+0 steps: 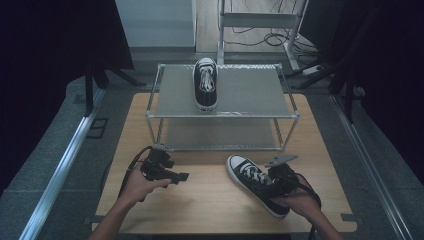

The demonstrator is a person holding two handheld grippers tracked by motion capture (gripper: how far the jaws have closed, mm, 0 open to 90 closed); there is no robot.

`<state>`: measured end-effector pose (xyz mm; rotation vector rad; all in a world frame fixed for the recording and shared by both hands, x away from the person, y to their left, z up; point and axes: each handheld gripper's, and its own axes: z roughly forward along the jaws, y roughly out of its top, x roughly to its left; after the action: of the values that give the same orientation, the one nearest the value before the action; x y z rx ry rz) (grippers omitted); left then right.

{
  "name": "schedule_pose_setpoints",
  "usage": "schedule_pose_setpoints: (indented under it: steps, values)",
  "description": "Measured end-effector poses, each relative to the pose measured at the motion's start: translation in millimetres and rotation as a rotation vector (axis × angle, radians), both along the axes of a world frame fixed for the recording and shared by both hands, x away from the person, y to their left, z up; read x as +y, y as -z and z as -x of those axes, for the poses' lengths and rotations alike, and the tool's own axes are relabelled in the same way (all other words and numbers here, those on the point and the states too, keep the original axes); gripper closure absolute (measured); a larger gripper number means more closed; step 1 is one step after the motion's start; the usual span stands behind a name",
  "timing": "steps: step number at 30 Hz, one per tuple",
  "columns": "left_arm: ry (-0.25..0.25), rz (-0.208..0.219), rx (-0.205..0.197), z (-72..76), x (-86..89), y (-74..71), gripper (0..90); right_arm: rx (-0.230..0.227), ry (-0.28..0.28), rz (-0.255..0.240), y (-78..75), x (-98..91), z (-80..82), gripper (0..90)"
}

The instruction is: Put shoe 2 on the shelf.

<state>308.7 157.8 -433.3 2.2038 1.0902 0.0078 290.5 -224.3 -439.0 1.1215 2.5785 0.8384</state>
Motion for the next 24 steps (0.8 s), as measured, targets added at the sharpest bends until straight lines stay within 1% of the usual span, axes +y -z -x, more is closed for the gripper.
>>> schedule_pose_setpoints:
  steps: [4, 6, 8, 11, 13, 15, 16, 17, 19, 21, 23, 24]
  values:
    - [0.003, -0.005, -0.002, 2.1, -0.8, 2.3, 21.3, 0.031, 0.001, 0.026, 4.1, -0.2, -8.6, 12.8]
    - [-0.001, -0.004, -0.003, 2.4, -1.0, 2.8, 21.2, 0.056, 0.001, 0.032, 6.5, -0.2, -13.3, 12.6]
    - [-0.002, -0.005, -0.004, 2.6, -0.4, 2.6, 21.3, 0.078, -0.004, 0.050, 10.1, 1.7, -18.4, 11.9]
    - [-0.005, -0.003, -0.003, 2.7, 0.5, 3.4, 21.3, 0.111, -0.012, 0.089, 15.5, 7.2, -23.5, 10.3]
    - [-0.012, 0.000, -0.002, 2.9, 0.9, 4.3, 21.3, 0.123, -0.021, 0.124, 21.4, 10.8, -26.9, 9.1]
    - [-0.015, 0.004, 0.000, 3.2, 1.8, 5.3, 21.3, 0.153, -0.030, 0.151, 27.2, 13.9, -30.3, 6.9]
    - [-0.014, 0.002, 0.000, 3.6, 1.9, 5.6, 21.3, 0.164, -0.030, 0.154, 28.4, 15.1, -31.3, 6.9]
    - [-0.021, 0.006, -0.004, 4.5, 1.6, 6.2, 21.4, 0.172, -0.034, 0.165, 30.0, 16.6, -32.8, 6.5]
    - [-0.017, 0.014, 0.000, 5.6, 1.5, 7.6, 21.4, 0.196, -0.035, 0.186, 33.5, 20.1, -35.2, 6.1]
    - [-0.015, 0.015, 0.002, 6.8, 0.8, 9.7, 21.4, 0.222, -0.046, 0.236, 39.5, 25.0, -36.8, 5.8]
    - [-0.016, 0.018, 0.007, 7.6, 0.3, 12.6, 21.4, 0.225, -0.049, 0.266, 43.0, 27.3, -37.6, 6.6]
    - [-0.018, 0.019, 0.008, 7.8, 0.0, 14.1, 21.5, 0.234, -0.049, 0.263, 43.8, 27.3, -38.6, 6.7]
